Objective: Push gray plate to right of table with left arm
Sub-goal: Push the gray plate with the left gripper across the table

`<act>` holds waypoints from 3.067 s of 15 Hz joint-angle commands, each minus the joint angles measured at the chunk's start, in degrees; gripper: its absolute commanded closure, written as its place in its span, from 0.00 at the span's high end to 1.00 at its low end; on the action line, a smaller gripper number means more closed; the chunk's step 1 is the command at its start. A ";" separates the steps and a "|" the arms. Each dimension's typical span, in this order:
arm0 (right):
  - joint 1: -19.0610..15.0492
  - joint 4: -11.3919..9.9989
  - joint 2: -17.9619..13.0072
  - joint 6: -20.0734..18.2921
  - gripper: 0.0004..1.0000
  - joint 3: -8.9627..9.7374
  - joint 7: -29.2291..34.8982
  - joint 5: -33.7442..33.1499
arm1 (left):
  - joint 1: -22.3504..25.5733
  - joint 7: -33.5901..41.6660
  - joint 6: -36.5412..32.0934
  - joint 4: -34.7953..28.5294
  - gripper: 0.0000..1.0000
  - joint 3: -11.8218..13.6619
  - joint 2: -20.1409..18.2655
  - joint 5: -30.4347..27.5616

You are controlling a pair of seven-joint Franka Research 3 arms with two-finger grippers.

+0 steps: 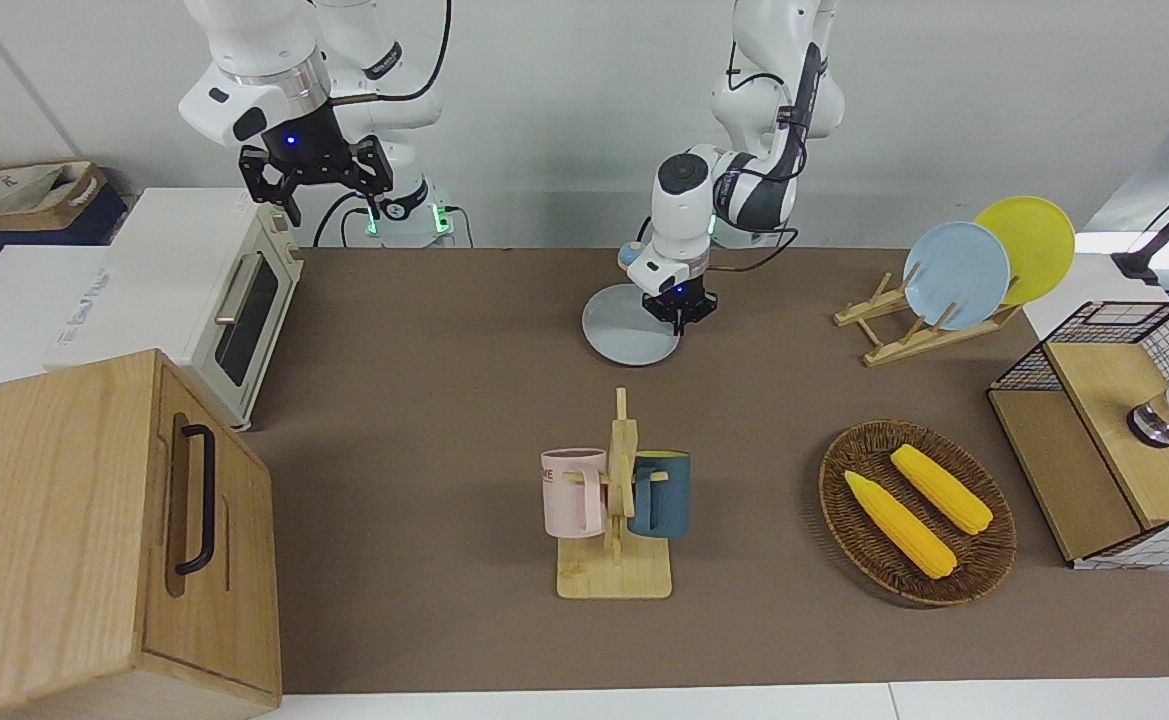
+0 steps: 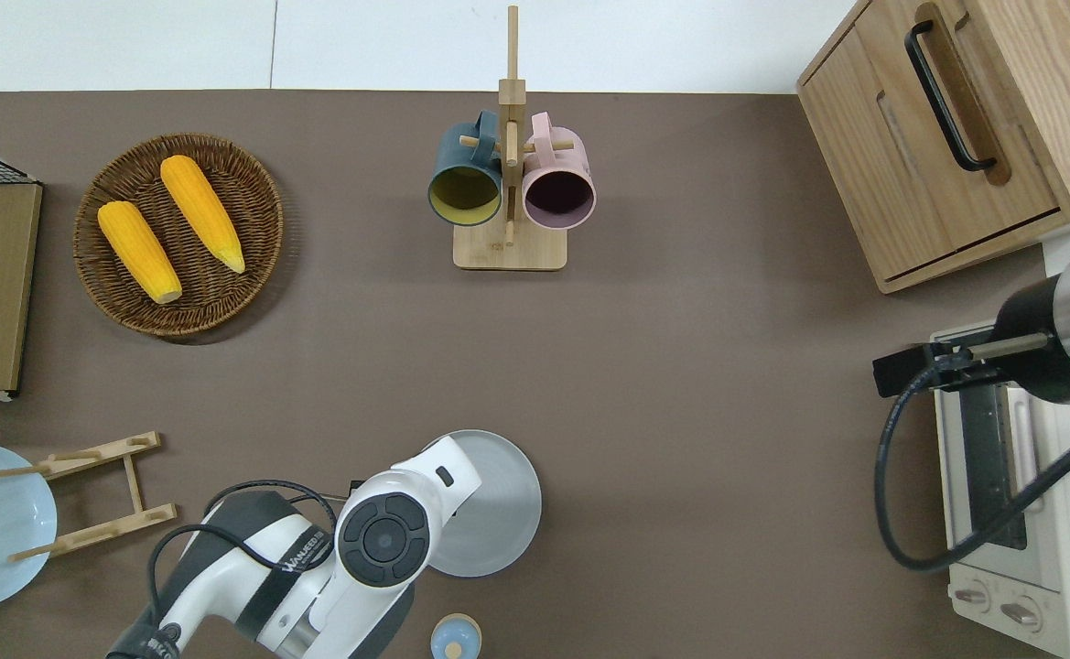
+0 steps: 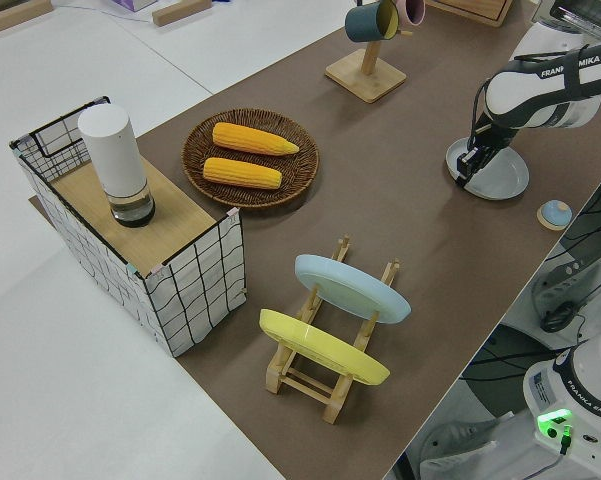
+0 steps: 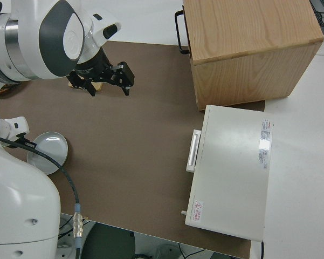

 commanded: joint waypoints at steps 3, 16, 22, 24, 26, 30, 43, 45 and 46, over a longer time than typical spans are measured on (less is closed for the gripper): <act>-1.16 0.22 -0.36 -0.69 0.98 0.85 -0.01 0.59 | -1.40 -6.46 -3.08 7.10 0.00 -2.99 7.16 -0.85; -1.16 0.22 -0.36 -0.69 0.98 0.85 0.08 0.59 | -3.07 -16.48 -10.74 20.55 0.00 -7.30 15.51 -0.58; -1.16 0.22 -0.36 -0.78 0.98 0.85 -0.01 0.59 | -5.09 -20.26 -11.97 25.03 0.00 -7.66 18.85 -0.14; -1.16 0.22 -0.36 -0.78 0.98 0.85 0.08 0.59 | -5.88 -21.14 -13.55 27.58 0.00 -7.66 20.52 -0.14; -1.16 0.22 -0.36 -0.78 0.98 0.85 -0.01 0.59 | -6.76 -22.54 -14.34 29.60 0.00 -7.57 21.75 -0.06; -1.16 0.22 -0.36 -0.69 0.98 0.85 0.08 0.59 | -8.69 -25.09 -14.43 31.80 0.00 -7.57 23.86 0.12; -1.16 0.22 -0.36 -0.78 0.98 0.85 -0.01 0.59 | -13.00 -31.42 -14.34 37.60 0.00 -7.48 29.92 3.11; -1.16 0.22 -0.36 -0.69 0.98 0.85 -0.01 0.59 | -13.79 -31.95 -14.34 38.84 0.00 -7.48 30.89 3.63; -1.16 0.22 -0.36 -0.69 0.98 0.85 -0.01 0.59 | -13.97 -32.48 -14.34 39.36 0.00 -7.48 31.07 3.64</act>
